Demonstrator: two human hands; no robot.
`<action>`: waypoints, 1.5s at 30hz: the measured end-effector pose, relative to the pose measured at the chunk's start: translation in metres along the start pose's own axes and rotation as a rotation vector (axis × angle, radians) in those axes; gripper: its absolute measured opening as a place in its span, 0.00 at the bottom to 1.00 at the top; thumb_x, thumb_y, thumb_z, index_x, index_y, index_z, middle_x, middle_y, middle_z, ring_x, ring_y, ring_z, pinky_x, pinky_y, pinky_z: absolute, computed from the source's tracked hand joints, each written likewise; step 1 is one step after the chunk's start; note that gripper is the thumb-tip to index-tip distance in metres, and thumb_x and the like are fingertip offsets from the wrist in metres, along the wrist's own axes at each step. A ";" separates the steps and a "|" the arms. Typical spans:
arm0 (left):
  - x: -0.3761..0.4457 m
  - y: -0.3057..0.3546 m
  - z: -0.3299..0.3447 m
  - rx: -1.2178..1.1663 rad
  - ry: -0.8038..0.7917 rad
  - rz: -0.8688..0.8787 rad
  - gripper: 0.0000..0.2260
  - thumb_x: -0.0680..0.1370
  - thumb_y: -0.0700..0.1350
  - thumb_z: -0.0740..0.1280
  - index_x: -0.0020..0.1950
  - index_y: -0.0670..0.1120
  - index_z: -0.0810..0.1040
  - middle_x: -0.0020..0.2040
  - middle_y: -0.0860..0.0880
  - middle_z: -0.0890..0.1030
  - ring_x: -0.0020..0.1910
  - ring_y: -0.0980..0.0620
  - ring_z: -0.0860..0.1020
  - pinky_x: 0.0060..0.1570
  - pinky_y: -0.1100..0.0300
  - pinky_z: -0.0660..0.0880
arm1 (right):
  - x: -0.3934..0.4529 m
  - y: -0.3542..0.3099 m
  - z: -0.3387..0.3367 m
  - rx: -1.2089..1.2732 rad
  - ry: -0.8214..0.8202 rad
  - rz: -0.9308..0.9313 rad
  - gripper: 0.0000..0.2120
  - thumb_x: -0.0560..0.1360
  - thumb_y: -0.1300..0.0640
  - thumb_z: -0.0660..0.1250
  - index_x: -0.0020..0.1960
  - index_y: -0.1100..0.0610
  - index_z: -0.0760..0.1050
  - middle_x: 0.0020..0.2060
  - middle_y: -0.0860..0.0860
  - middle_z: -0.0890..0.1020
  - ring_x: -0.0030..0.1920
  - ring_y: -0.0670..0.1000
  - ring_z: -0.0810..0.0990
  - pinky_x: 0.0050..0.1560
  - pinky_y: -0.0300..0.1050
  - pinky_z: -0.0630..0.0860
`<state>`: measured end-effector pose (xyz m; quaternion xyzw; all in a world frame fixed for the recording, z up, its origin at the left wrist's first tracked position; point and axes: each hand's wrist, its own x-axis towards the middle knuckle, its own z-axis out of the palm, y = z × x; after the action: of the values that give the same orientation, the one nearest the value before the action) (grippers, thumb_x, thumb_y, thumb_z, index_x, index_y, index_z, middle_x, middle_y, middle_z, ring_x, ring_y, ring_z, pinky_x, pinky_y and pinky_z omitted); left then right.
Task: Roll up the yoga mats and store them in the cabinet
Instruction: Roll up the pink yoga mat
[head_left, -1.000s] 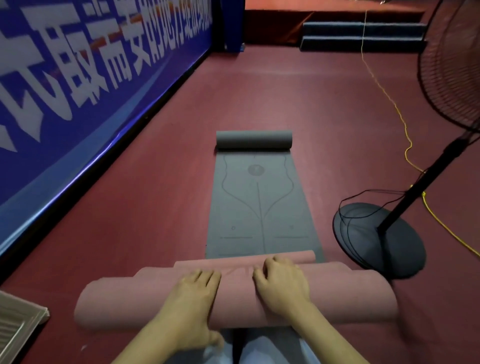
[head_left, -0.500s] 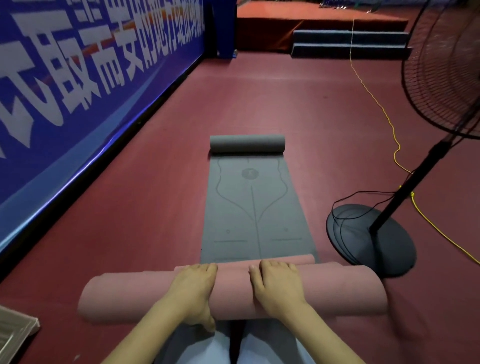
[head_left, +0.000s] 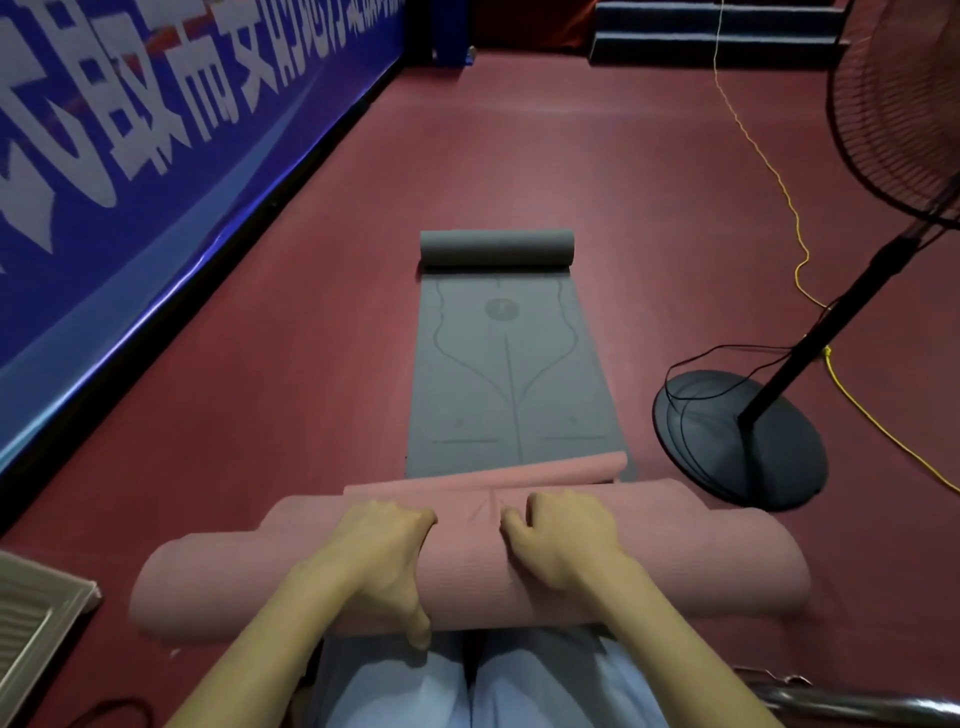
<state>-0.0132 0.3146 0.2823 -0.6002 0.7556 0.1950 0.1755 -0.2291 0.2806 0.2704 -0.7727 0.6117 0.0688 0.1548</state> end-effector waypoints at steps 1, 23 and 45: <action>-0.003 0.000 0.000 -0.008 -0.023 0.008 0.40 0.47 0.70 0.76 0.54 0.55 0.74 0.48 0.55 0.81 0.45 0.50 0.79 0.47 0.51 0.79 | -0.003 0.001 -0.002 -0.013 -0.045 -0.014 0.28 0.82 0.39 0.51 0.58 0.59 0.80 0.59 0.61 0.82 0.61 0.63 0.79 0.59 0.51 0.73; 0.048 -0.037 -0.010 -0.642 -0.167 0.004 0.56 0.49 0.56 0.86 0.74 0.61 0.66 0.67 0.61 0.74 0.66 0.56 0.73 0.66 0.54 0.73 | 0.000 0.016 0.029 0.029 0.329 -0.020 0.21 0.79 0.42 0.50 0.45 0.54 0.76 0.40 0.53 0.84 0.43 0.60 0.82 0.47 0.53 0.72; 0.014 -0.014 0.000 -0.200 0.195 -0.019 0.39 0.62 0.74 0.69 0.68 0.55 0.77 0.65 0.54 0.81 0.60 0.48 0.79 0.59 0.50 0.77 | 0.024 -0.008 0.036 -0.099 0.251 0.020 0.41 0.75 0.39 0.32 0.56 0.55 0.81 0.56 0.55 0.84 0.57 0.59 0.79 0.61 0.54 0.67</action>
<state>-0.0029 0.3001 0.2747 -0.6379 0.7402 0.2086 0.0422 -0.2122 0.2719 0.2305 -0.7757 0.6300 0.0032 0.0383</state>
